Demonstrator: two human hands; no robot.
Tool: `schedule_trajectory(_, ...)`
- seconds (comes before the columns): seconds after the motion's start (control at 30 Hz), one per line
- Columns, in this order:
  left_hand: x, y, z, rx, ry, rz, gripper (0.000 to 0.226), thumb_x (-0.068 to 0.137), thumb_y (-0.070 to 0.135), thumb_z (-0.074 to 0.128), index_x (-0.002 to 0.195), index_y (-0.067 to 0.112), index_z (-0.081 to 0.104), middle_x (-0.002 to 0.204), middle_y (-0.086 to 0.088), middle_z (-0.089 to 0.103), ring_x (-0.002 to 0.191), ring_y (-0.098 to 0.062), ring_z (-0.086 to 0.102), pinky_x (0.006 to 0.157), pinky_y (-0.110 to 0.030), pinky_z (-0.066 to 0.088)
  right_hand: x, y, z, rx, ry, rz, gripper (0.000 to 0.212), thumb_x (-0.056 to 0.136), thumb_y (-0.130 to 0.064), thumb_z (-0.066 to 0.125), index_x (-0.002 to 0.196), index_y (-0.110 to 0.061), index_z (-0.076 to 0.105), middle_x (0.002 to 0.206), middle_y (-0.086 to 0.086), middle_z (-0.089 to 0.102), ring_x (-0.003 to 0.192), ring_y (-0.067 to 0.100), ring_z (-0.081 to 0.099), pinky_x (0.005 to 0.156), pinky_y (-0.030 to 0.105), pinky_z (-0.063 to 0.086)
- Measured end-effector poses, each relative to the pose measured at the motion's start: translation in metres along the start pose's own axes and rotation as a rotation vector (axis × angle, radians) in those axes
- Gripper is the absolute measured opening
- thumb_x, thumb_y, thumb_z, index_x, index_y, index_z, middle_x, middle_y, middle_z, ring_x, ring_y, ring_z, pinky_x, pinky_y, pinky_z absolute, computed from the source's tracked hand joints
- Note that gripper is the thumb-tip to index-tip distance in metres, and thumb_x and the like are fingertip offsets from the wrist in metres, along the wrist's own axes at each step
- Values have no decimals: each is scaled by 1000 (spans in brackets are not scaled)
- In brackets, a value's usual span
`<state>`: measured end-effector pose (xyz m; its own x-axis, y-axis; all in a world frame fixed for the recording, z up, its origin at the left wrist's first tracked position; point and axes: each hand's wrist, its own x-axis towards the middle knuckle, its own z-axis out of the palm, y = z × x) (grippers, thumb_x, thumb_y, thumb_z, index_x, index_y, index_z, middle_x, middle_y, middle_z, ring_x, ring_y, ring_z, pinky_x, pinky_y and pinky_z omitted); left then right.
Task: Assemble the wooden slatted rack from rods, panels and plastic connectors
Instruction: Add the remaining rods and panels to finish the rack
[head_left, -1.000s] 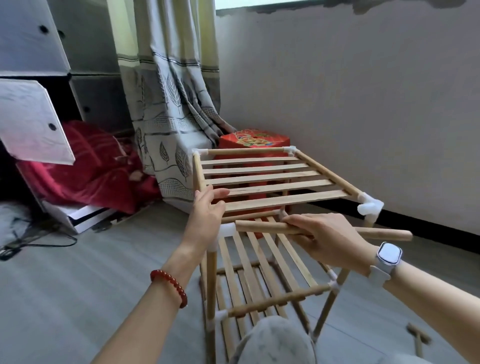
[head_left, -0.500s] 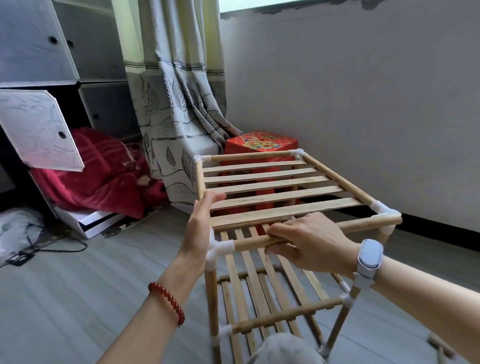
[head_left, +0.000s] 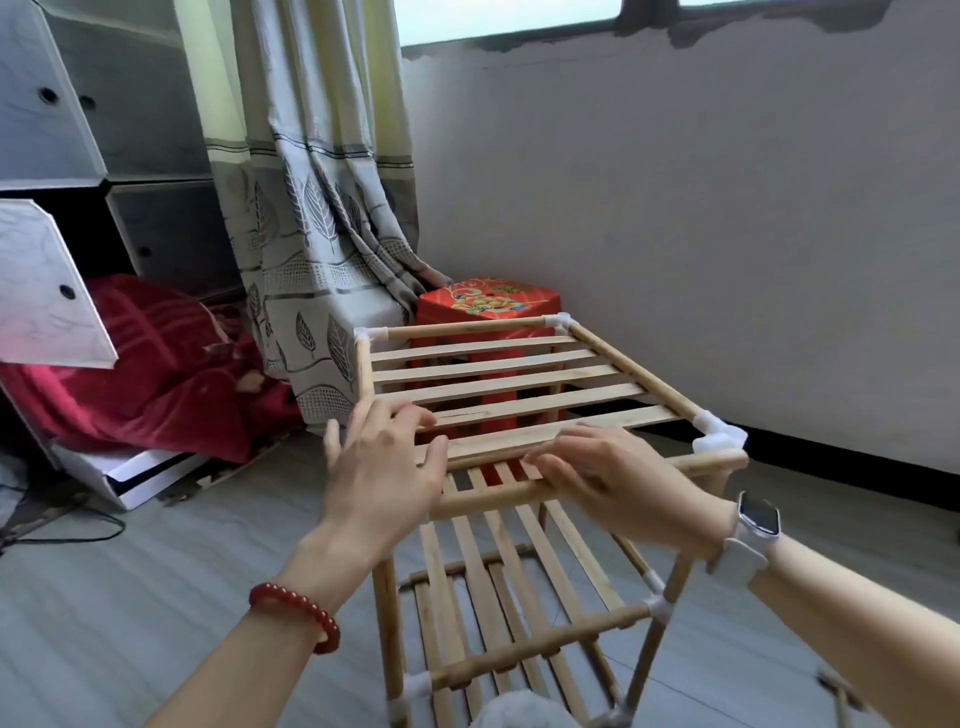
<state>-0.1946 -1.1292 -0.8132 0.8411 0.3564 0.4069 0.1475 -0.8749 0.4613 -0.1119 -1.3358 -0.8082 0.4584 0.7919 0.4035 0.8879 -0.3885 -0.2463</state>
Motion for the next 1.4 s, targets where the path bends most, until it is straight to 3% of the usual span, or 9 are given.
schedule_trajectory(0.13,-7,53,25,-29,32,319,32,93,44,45,117,27,58,113,11,58,109,-8,50,102,-33,34,-25,69,-33,-105,428,394,22,92,-10,54,111,-9,65,107,7,62,104,27,54,89,42,43)
schedule_trajectory(0.27,-13,107,74,142,-19,452,41,95,53,28,104,28,59,95,8,62,84,-11,56,72,-28,47,-37,104,-52,226,118,879,40,96,-26,48,132,-9,46,121,8,54,114,23,51,91,27,35)
schedule_trajectory(0.37,-9,108,88,287,51,548,48,96,51,29,80,24,66,66,7,64,56,-10,59,49,-24,46,-47,107,-44,455,73,872,22,94,-27,49,97,-9,63,86,3,56,78,15,53,73,28,41)
schedule_trajectory(0.5,0,90,89,276,169,739,46,92,43,44,56,21,61,42,11,50,34,-4,43,40,-14,27,-62,105,-49,691,129,879,19,93,-23,52,94,-7,62,82,6,61,77,19,62,74,31,52)
schedule_trajectory(0.7,39,48,86,162,205,970,50,94,45,42,51,22,53,43,10,48,37,-8,44,45,-17,34,-90,79,-37,1117,56,783,23,93,-26,52,100,-5,58,87,8,73,82,20,71,67,25,55)
schedule_trajectory(0.87,44,37,80,117,120,916,46,96,36,34,64,16,60,58,5,56,54,-14,52,58,-30,48,-91,73,-32,1233,-29,815,35,97,-34,46,89,-11,70,93,15,72,87,23,70,71,29,56)
schedule_trajectory(1.13,-7,126,100,28,-135,615,54,84,72,26,74,24,50,67,12,46,63,-7,47,69,-28,44,-52,90,-32,302,156,1040,61,87,-62,38,56,-16,62,43,-9,61,39,4,59,46,22,46)
schedule_trajectory(1.3,-13,148,113,77,-112,504,40,87,62,38,77,24,46,78,10,47,76,-12,54,66,-25,42,-40,102,-41,766,112,1220,50,93,-53,42,89,-5,52,56,9,65,48,18,63,45,23,50)
schedule_trajectory(1.4,-10,152,118,53,-108,479,34,89,54,37,75,23,44,76,9,46,71,-13,50,61,-27,37,-21,99,-36,746,180,1295,23,97,-26,34,82,-9,41,58,6,43,49,15,44,42,22,37)
